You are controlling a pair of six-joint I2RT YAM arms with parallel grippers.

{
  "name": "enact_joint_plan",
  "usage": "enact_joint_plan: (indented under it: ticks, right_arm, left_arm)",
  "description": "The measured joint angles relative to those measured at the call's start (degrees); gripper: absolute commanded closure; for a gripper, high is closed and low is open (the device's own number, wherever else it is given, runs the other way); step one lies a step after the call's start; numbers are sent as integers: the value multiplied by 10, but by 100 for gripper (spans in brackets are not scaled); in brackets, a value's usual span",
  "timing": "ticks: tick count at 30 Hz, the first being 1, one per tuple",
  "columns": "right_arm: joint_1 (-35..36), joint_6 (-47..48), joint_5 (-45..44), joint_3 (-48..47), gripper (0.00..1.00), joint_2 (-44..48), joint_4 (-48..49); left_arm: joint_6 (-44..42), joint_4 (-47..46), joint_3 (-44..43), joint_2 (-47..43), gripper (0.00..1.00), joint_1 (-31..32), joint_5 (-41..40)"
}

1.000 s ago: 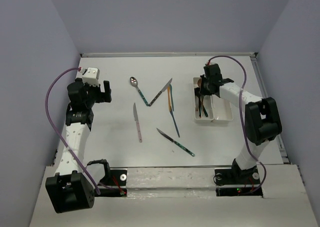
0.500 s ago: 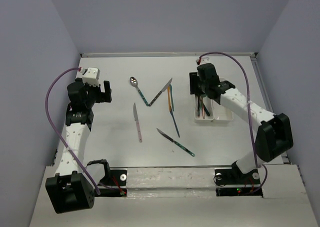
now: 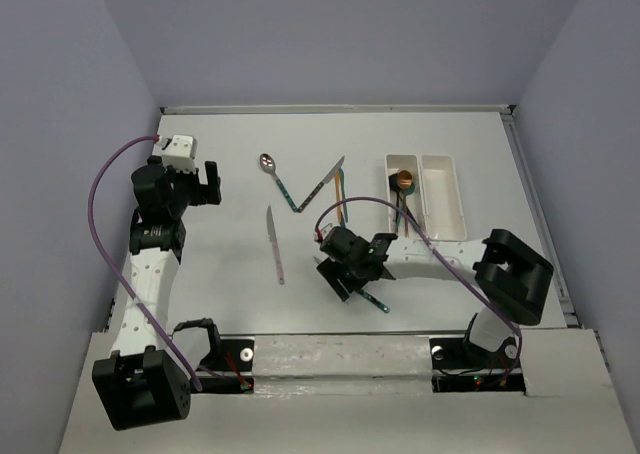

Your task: Sort the eating utensils into containers

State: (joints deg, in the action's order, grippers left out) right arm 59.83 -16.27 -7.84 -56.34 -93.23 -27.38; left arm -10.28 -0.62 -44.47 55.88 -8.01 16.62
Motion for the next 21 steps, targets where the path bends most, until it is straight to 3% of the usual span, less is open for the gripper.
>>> enact_joint_plan:
  ticks: [5,8,11,14,15,17,21]
  right_arm:
    - [5,-46,-15,-2,30,-30,-19]
    - [5,-68,-20,-1,38,-30,-20]
    - [6,-83,-17,10,60,-24,-11]
    - [7,-92,-16,14,73,-23,-8]
    - [7,-94,-16,14,86,-23,-8]
    - [8,-93,-16,14,100,-23,-8]
    - [14,-93,-19,9,100,-24,-10]
  left_arm:
    - [0,0,2,-3,1,-3,2]
    - [0,0,3,-5,1,-5,3]
    - [0,0,5,-5,1,-7,4]
    - [0,0,6,-5,1,-7,4]
    - [0,0,6,-5,1,-7,4]
    - [0,0,6,-5,1,-7,5]
    - [0,0,6,-5,1,-7,5]
